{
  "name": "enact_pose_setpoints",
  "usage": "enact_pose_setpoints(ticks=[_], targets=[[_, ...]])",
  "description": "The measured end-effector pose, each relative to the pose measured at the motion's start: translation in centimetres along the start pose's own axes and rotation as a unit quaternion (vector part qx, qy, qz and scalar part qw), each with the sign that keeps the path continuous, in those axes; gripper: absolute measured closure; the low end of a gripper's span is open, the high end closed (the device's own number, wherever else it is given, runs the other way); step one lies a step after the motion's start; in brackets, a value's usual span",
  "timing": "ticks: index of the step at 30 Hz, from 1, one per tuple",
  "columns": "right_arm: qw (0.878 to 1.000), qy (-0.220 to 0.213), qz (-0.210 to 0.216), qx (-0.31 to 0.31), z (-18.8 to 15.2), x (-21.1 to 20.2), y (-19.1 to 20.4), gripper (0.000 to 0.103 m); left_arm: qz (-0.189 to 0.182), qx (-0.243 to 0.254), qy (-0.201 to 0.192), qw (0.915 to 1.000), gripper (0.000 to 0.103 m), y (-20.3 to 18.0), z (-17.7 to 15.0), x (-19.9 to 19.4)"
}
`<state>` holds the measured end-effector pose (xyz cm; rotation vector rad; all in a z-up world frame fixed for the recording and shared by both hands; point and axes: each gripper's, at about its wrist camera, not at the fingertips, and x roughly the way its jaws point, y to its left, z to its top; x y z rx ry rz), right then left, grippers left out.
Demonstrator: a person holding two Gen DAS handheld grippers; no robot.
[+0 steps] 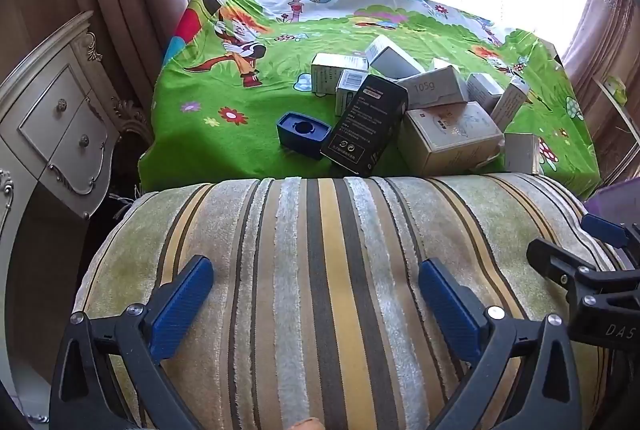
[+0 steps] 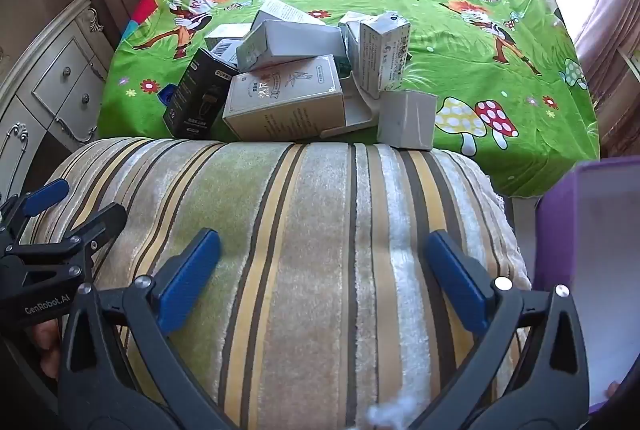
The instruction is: Organize rigid objects
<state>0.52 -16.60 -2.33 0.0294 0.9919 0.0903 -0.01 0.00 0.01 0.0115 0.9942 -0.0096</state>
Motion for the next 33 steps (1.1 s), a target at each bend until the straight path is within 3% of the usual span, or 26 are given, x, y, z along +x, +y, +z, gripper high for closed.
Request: enact_pose_setpoints(ticks=[33], targets=[[1.000, 0.010, -0.004, -0.003, 0.04, 0.14, 0.04, 0.000, 0.000, -0.002, 0.003, 1.0000, 0.000, 0.02, 0.04, 0.28]])
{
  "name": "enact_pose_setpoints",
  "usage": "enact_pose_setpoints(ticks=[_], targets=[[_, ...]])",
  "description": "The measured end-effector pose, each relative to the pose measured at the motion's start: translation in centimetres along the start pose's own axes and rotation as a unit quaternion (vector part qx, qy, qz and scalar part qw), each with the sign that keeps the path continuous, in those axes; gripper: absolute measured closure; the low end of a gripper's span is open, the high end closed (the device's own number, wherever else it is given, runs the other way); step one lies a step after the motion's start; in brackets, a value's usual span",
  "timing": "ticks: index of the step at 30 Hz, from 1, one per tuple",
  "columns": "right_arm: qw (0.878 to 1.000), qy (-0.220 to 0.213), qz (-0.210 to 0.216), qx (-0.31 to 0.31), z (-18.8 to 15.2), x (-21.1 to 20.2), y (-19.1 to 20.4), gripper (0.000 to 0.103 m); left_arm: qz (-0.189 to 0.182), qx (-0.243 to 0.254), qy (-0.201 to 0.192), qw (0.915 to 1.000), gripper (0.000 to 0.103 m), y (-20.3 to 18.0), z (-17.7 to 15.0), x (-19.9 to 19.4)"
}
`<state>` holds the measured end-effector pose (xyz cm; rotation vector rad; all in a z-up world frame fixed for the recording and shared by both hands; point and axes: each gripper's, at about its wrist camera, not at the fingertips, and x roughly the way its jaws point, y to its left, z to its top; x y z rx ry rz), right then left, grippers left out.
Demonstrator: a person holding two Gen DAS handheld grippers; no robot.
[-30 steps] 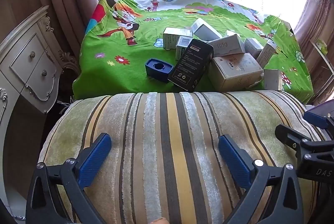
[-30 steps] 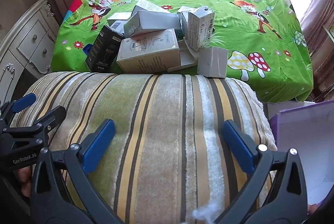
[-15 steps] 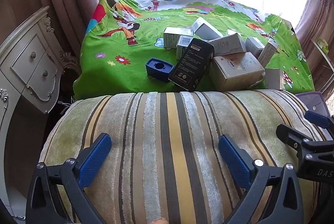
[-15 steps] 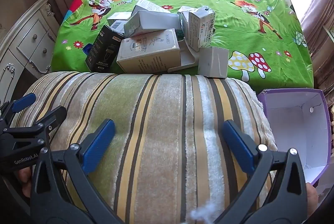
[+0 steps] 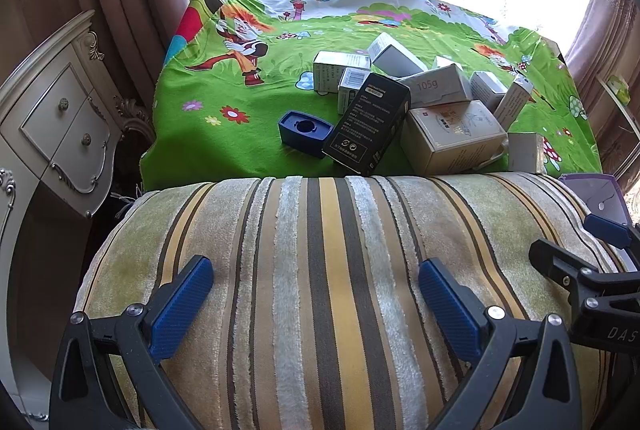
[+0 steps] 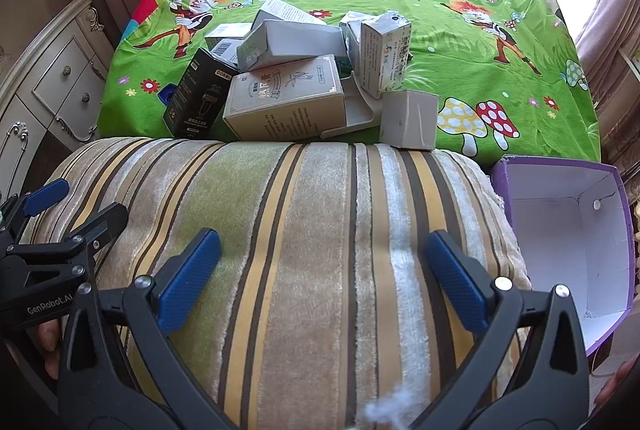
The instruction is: Organize rigid objects
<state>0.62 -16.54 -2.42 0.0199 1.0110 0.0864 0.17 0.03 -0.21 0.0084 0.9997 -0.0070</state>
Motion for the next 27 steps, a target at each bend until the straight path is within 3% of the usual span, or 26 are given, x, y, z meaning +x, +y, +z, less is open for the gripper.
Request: enact_pose_setpoints(ticks=[27], targets=[[1.000, -0.004, 0.000, -0.004, 0.04, 0.21, -0.02, 0.000, -0.022, -0.016, -0.007, 0.9996, 0.000, 0.30, -0.06, -0.37]])
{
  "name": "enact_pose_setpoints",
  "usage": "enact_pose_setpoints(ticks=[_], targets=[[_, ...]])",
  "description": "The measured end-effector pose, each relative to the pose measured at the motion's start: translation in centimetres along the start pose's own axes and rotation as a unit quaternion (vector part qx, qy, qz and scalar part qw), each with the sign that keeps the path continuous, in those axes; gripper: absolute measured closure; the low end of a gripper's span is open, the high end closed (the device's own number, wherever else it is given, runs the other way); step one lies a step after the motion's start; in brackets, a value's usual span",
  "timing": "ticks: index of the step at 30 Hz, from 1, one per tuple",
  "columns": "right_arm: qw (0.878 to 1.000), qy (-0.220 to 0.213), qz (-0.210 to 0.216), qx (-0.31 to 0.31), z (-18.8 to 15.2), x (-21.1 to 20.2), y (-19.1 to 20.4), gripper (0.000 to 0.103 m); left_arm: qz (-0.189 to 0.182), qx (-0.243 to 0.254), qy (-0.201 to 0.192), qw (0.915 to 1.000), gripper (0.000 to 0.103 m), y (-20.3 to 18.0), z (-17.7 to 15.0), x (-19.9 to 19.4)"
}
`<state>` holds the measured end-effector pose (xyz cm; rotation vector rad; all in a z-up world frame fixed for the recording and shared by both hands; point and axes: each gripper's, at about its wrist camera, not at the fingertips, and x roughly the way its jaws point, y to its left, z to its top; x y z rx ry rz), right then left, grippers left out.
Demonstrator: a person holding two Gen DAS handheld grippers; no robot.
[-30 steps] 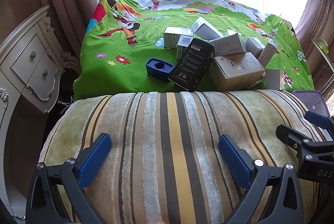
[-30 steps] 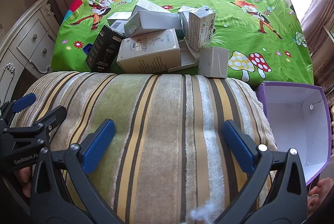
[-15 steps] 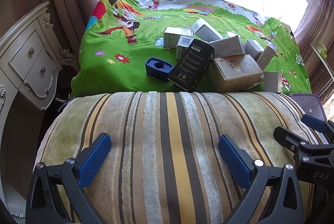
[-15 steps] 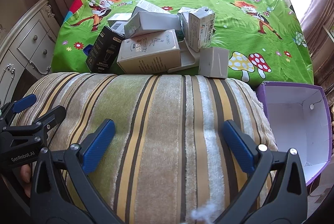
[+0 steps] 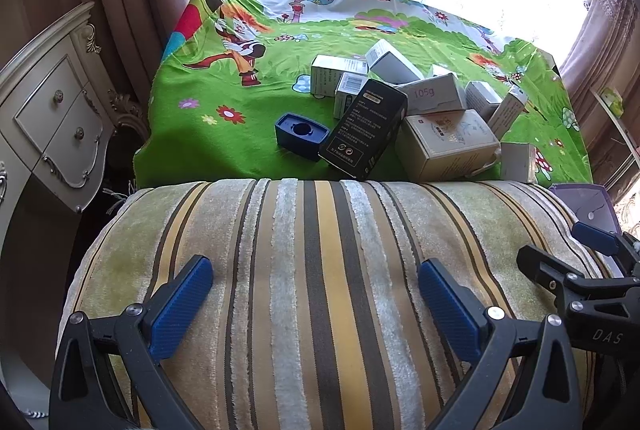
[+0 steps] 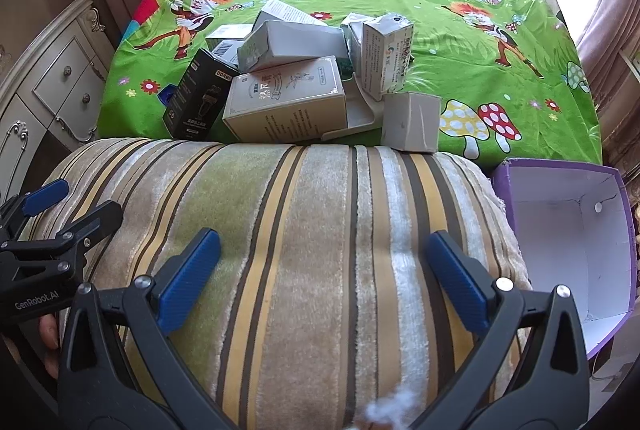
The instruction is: Organize rigid objects
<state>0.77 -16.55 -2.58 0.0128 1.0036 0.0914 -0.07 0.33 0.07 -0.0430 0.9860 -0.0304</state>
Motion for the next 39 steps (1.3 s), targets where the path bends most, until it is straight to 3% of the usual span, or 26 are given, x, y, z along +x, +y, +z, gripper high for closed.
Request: enact_pose_setpoints(ticks=[9, 13, 17, 22, 29, 35, 39], targets=[[0.999, 0.029, 0.032, -0.012, 0.6, 0.0, -0.7, 0.000, -0.034, -0.014, -0.009, 0.9993, 0.000, 0.4, 1.2, -0.3], [0.998, 0.028, 0.049, -0.005, 0.8, -0.1, -1.1, 0.000, -0.055, 0.000, -0.008, 0.9984, 0.009, 0.0, 2.9, 0.4], [0.997, 0.019, 0.074, 0.020, 1.8, -0.3, -2.1, 0.000, -0.064, 0.026, 0.000, 0.9976, 0.012, -0.6, 5.0, 1.7], [0.999, -0.011, 0.039, -0.012, 3.9, -0.3, -2.4, 0.000, -0.063, 0.061, 0.017, 0.9960, 0.012, -1.2, 7.4, 4.0], [0.999, -0.036, 0.026, -0.009, 7.8, 1.5, -4.9, 0.000, -0.064, 0.090, 0.045, 0.9929, 0.015, -1.5, 9.1, 6.8], [0.998, -0.048, 0.007, -0.041, 10.6, 3.6, -5.5, 0.001, -0.065, 0.106, 0.055, 0.9908, 0.021, -1.9, 9.8, 8.0], [0.997, -0.041, 0.004, -0.068, 11.6, 5.1, -5.3, 0.017, -0.069, 0.115, 0.059, 0.9892, 0.028, -2.1, 10.0, 8.4]])
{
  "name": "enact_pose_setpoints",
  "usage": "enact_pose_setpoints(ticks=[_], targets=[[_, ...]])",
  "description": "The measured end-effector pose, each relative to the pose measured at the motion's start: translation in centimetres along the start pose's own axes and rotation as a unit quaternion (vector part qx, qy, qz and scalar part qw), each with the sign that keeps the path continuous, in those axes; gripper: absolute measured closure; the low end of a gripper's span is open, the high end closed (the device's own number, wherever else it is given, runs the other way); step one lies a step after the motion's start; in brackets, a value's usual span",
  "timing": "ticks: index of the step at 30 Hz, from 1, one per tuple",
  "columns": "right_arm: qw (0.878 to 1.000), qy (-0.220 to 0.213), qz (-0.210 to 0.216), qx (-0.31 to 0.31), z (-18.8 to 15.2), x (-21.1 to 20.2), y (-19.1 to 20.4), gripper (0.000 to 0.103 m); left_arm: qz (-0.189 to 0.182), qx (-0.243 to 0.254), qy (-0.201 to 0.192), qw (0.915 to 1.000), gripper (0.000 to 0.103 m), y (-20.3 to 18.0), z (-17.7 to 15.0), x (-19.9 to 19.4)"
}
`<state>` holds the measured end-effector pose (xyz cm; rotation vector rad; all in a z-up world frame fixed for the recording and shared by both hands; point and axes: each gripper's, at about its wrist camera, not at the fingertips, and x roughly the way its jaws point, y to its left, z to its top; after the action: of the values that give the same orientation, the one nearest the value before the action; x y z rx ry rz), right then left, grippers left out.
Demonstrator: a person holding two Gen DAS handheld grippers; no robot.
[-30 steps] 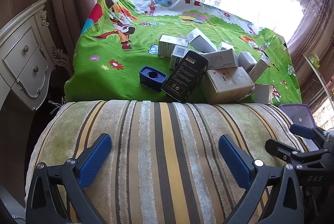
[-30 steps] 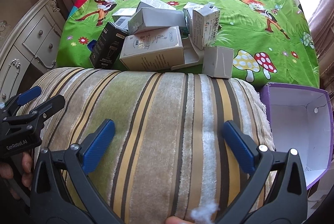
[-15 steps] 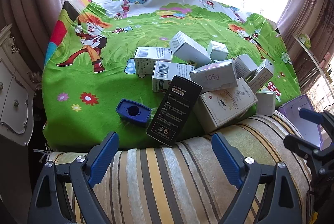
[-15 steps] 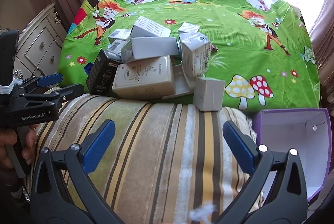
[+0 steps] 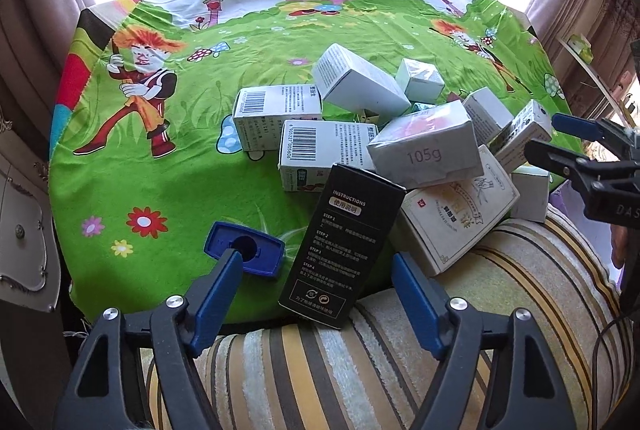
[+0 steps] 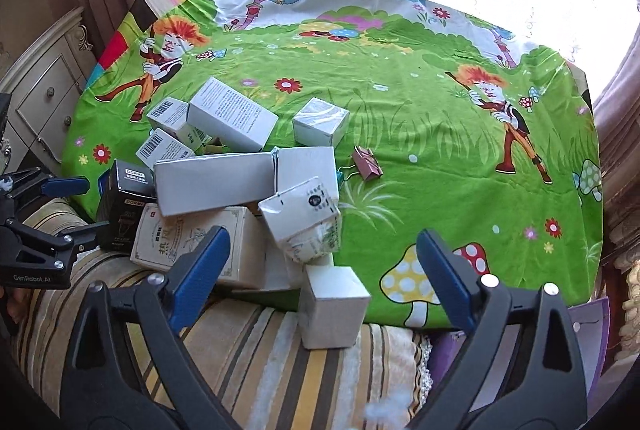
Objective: Organize rigid objects
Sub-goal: 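Grasp the black box with the left tool while the right tool grasps a small white box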
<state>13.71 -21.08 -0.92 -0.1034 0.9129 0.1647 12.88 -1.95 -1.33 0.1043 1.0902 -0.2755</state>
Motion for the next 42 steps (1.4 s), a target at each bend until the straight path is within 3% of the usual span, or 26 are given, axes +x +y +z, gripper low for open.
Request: enact_pose_setpoints(ticks=[6, 17, 18, 19, 31, 33, 37, 42], targets=[[1.000, 0.011, 0.002, -0.014, 0.2, 1.1, 0.1, 0.065, -0.013, 0.005, 0.008, 0.9999, 0.053, -0.1, 0.1, 0.6], [0.999, -0.044, -0.007, -0.016, 0.4, -2.1, 0.7, 0.066, 0.023, 0.001, -0.041, 0.9989, 0.060, -0.5, -0.4, -1.7], [0.999, -0.049, -0.010, -0.015, 0.3, -2.5, 0.8, 0.066, 0.024, -0.003, -0.045, 0.9987, 0.064, -0.4, -0.5, -2.0], [0.998, -0.054, -0.012, -0.014, 0.3, -2.9, 0.8, 0.066, 0.024, -0.007, -0.048, 0.9986, 0.081, -0.3, -0.6, -2.3], [0.996, -0.079, -0.026, 0.016, -1.5, -6.5, 0.1, 0.066, 0.009, -0.030, -0.059, 0.9977, 0.083, -0.2, -1.3, -3.3], [0.996, -0.081, -0.026, 0.027, -2.2, -7.1, -0.3, 0.066, 0.009, -0.034, -0.056, 0.9978, 0.080, 0.0, -1.3, -3.3], [0.995, -0.081, -0.029, 0.043, -3.7, -8.3, -1.4, 0.066, 0.014, -0.039, -0.035, 0.9985, 0.041, 0.3, -1.3, -2.6], [0.994, -0.076, -0.047, 0.063, -5.8, -9.6, -3.2, 0.066, 0.012, -0.015, -0.009, 0.9998, 0.040, -0.4, -1.0, -1.5]])
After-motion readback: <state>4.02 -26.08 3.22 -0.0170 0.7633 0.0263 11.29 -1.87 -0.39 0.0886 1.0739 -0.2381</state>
